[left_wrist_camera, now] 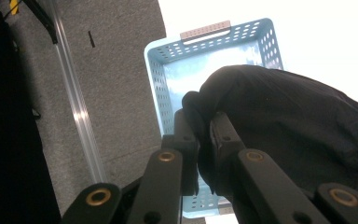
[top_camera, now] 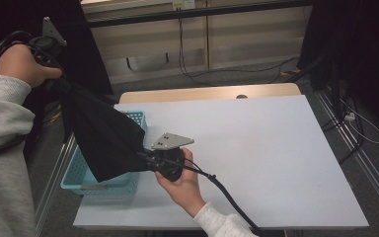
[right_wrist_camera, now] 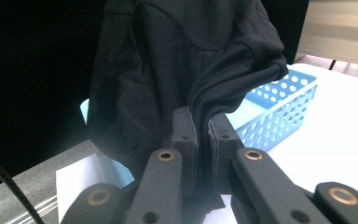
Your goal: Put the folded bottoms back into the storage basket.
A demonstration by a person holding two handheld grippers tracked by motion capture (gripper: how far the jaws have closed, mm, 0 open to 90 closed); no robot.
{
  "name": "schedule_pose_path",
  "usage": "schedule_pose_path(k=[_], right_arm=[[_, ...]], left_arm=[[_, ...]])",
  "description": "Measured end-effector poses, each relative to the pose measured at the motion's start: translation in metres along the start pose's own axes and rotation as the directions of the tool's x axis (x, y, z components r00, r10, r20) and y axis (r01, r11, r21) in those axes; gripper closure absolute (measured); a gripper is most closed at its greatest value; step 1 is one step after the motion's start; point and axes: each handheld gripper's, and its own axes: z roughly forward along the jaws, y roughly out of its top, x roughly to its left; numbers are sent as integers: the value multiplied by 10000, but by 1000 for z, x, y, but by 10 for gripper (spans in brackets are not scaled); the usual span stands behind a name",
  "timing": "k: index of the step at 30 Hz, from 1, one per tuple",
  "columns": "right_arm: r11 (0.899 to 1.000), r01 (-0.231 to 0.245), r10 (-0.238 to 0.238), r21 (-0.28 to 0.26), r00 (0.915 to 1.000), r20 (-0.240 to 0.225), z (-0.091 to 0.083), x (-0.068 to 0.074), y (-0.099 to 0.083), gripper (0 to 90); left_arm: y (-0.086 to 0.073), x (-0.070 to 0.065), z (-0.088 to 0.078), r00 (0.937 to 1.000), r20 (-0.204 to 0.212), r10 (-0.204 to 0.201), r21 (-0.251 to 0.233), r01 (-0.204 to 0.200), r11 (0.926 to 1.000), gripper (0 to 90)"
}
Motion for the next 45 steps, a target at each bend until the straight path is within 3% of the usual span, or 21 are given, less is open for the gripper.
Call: schedule_pose_path(k=[7,15,20,21,22,23,25,26,27,31,35,45], right_arm=[[10000,49,-48,84,9999,-107,11,5,-1,837],[9997,213,-212,80,9997,-126,26,12,0,837],[9998,204,-204,-35,9997,159,43,16,0,810],[9999,134,-137,73,9994,303,46,19,-1,740],[9999,157,-158,36,9992,378,48,22,-3,627],[9993,334,-335,138,9994,96,48,24,-5,594],[9965,827,-831,102,9956,428,42,25,-6,569],[9968,787,-792,125,9961,391,39,23,-5,555],[9986,523,-524,58,9982,291,33,19,-4,533],[9965,773,-789,326,9956,503,14,7,-6,453],[9968,648,-681,473,9950,731,-5,-9,-10,388],[9974,434,-507,568,9896,1349,-42,-41,-27,284]], left_arm=[[-1,11,9,9999,-18,-105,-21,105,9999,842],[4,32,32,9994,141,-330,0,330,9995,842],[14,46,53,9977,367,-570,-556,590,9967,832],[13,48,60,9972,382,-637,-878,668,9939,788],[12,48,66,9968,437,-672,-1105,717,9913,679],[10,48,73,9968,466,-652,-1141,701,9910,597],[6,46,82,9978,407,-527,-1290,576,9900,456],[1,42,88,9973,542,-487,-1234,551,9908,403],[-3,38,93,9967,687,-437,-1211,518,9913,416],[-18,24,107,9940,1084,-153,-1075,270,9938,387],[-31,11,116,9903,1392,25,-1171,140,9930,357],[-48,-9,126,9845,1704,405,-1482,-150,9888,281]])
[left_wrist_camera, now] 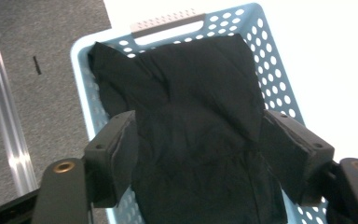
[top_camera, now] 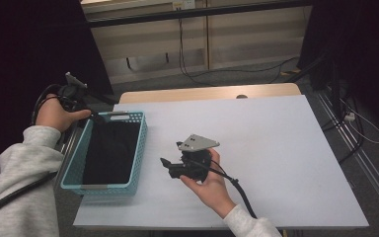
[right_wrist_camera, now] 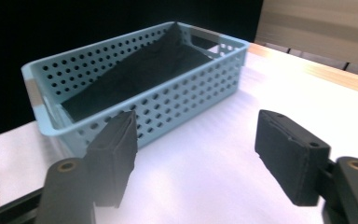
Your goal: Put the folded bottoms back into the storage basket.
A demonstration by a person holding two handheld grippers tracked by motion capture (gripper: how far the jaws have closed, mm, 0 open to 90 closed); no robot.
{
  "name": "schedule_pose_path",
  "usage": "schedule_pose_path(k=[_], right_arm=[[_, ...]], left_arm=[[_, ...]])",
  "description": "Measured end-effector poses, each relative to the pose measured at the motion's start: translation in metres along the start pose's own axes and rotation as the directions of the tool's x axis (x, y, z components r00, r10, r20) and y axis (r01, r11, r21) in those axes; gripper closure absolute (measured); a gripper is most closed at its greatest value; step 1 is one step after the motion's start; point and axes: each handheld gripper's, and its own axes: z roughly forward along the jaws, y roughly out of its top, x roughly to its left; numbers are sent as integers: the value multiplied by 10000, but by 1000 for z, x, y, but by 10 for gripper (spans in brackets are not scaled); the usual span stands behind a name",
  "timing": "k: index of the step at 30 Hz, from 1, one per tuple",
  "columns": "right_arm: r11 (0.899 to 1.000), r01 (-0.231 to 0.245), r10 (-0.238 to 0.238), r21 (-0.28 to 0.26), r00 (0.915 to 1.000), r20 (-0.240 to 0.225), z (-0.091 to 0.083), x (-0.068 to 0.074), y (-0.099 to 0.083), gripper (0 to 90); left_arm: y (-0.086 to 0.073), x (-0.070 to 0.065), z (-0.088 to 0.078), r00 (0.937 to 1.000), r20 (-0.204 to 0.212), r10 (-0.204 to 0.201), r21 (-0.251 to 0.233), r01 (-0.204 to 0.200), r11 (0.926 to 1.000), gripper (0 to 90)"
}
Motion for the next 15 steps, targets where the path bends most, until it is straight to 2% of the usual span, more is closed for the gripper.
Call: schedule_pose_path(k=[1,5,7,15], right_arm=[[10000,12,-12,-8,10000,-56,-2,-2,-1,273],[9999,81,-82,133,9999,93,-9,-10,-9,234],[9997,92,-94,206,9999,124,-12,-15,-12,225],[9982,157,-181,582,9990,417,-19,-33,-24,199]], left_arm=[[-2,-2,2,9999,80,-125,20,125,9999,278],[-7,-4,8,9999,145,-79,7,79,10000,266],[-11,-7,14,9994,331,-17,107,13,9999,264],[-21,-10,26,9984,526,-187,177,178,9997,262]])
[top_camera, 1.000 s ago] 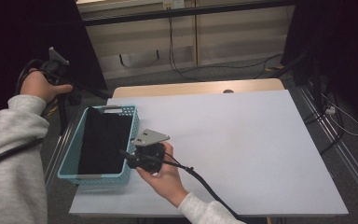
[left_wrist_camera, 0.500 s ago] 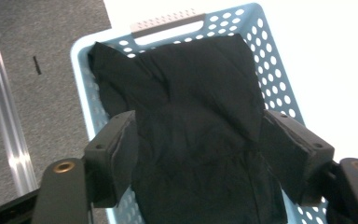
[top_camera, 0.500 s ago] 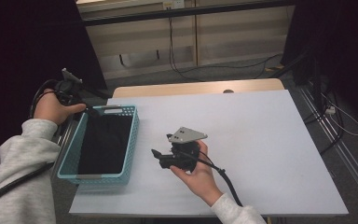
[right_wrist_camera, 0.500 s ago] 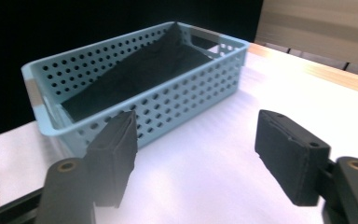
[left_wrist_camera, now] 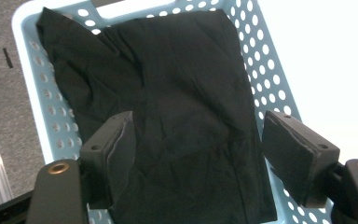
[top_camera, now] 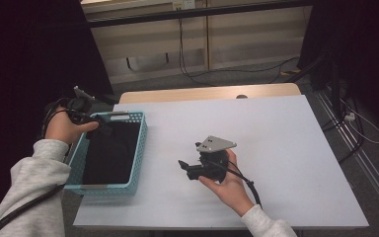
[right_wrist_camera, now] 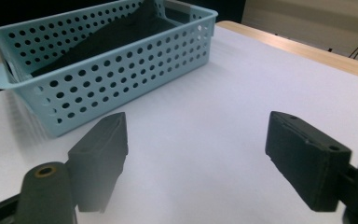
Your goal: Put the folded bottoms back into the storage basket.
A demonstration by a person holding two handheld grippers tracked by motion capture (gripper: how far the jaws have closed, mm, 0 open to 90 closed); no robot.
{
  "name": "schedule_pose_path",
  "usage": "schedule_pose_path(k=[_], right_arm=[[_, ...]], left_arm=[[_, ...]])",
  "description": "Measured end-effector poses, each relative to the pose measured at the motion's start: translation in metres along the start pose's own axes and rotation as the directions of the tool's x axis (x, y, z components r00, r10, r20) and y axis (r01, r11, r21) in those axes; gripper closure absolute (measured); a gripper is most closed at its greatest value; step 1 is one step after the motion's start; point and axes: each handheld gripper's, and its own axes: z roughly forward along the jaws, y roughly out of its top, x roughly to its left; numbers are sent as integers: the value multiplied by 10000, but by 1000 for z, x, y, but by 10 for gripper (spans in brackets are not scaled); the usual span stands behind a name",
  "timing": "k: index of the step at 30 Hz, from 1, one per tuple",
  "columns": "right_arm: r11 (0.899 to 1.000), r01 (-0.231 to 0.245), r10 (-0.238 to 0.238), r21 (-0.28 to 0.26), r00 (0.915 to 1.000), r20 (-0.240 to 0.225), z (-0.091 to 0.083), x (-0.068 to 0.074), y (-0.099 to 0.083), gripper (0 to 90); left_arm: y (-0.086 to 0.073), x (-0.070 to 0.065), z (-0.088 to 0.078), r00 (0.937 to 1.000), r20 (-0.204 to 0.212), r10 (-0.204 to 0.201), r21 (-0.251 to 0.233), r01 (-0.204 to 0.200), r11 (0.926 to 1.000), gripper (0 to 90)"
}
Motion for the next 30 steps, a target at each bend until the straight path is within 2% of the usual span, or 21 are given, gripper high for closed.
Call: schedule_pose_path(k=[5,10,21,22,30], right_arm=[[9999,-115,114,63,9999,40,-3,-6,-5,194],[9993,-25,20,374,9999,118,-7,-13,-11,175],[9974,-161,152,707,9998,137,-24,-33,-31,164],[9973,-207,199,705,9997,126,-26,-35,-32,163],[9955,-322,295,893,9991,306,-35,-46,-45,161]], left_arm=[[-6,1,7,9999,90,-60,58,60,10000,252],[-8,0,11,9999,98,-47,41,47,10000,242],[-18,-3,21,9997,212,-114,27,113,9999,231],[-18,-3,23,9998,192,-15,52,14,10000,232],[-24,-7,38,9988,473,-90,90,85,9999,246]])
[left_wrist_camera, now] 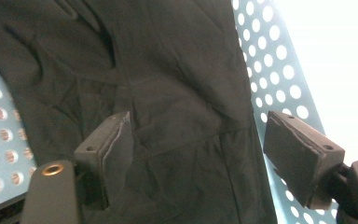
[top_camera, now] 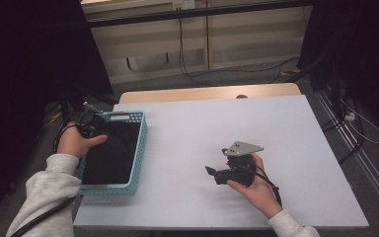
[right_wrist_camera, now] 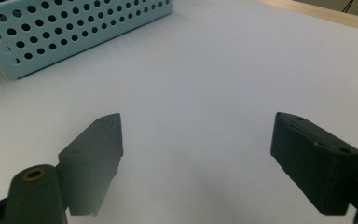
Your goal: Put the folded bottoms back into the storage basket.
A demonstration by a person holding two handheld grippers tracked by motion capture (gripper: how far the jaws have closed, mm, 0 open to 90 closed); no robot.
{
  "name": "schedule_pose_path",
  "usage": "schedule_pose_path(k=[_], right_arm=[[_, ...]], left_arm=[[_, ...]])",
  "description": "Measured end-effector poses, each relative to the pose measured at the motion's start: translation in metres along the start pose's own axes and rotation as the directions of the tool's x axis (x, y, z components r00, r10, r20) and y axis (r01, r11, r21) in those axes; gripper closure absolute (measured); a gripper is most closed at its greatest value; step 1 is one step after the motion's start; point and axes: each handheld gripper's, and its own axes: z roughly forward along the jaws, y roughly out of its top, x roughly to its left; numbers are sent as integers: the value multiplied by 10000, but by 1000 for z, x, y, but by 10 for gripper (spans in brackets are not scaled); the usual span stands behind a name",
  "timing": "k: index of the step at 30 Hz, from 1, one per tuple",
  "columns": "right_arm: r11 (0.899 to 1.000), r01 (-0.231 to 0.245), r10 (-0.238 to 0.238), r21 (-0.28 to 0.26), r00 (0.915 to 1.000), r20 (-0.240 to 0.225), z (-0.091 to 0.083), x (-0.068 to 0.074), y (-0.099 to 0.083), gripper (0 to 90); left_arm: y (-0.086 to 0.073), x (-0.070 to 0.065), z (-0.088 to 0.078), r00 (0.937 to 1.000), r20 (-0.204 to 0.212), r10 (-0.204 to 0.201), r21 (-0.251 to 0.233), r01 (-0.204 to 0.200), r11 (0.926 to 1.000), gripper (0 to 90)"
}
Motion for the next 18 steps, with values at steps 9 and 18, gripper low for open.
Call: schedule_pose_path(k=[9,18], right_arm=[[9995,-58,57,320,10000,45,-5,-10,-9,159],[9994,-93,90,336,9999,102,-8,-12,-13,162]], left_arm=[[-7,0,13,9999,147,-19,-131,21,9999,289],[-14,6,32,9995,-216,248,-161,-252,9996,667]])
